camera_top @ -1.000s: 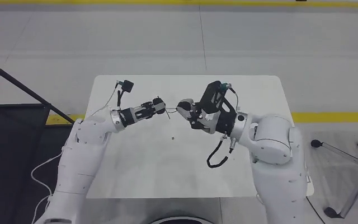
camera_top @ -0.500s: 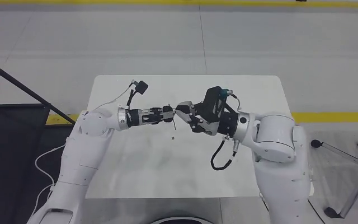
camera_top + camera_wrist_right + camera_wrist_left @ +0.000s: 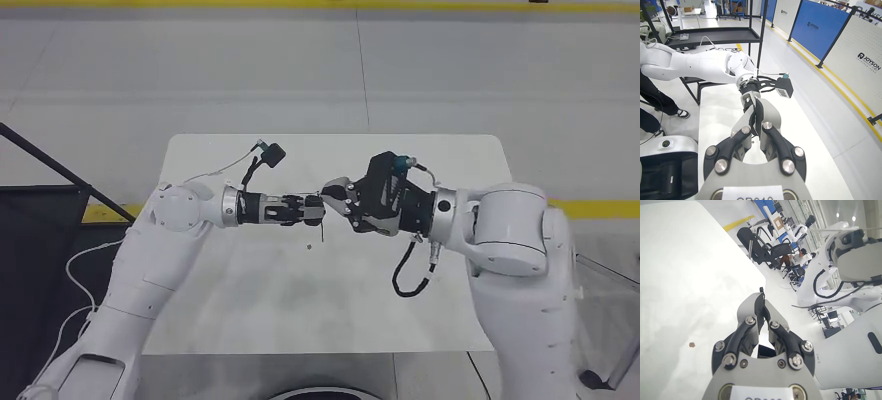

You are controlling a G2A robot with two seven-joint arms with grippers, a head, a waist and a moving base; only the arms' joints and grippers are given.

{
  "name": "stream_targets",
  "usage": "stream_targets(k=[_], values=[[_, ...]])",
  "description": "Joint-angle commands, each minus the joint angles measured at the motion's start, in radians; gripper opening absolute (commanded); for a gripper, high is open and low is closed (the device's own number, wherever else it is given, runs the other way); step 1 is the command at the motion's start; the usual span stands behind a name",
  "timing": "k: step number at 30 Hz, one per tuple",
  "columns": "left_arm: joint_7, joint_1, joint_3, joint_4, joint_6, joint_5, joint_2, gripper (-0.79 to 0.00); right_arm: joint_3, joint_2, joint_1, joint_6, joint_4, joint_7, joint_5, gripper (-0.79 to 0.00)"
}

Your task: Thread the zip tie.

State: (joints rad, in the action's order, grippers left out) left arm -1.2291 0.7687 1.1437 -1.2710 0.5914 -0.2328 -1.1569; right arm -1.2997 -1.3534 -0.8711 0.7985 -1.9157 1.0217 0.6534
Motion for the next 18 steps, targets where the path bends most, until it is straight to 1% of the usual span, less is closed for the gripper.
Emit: stream_targets(k=[1,10,18], values=[[0.002,-0.002,-0.005,0.003,0.002,-0.002,0.003,-0.785,0.007,0.015,0.016,-0.006,0.008,0.006,-0.007,-0.785],[0.002,-0.002,-0.005,0.003,0.002,-0.002,0.003,-0.785,0.045,0.080,0.078,-0.024,0.052,0.024,-0.064,-0.785],[0.002,-0.002,-0.005,0.003,0.002,-0.002,0.003,-0.785,0.083,0.119,0.112,-0.021,0.076,0.021,-0.103,-0.785]])
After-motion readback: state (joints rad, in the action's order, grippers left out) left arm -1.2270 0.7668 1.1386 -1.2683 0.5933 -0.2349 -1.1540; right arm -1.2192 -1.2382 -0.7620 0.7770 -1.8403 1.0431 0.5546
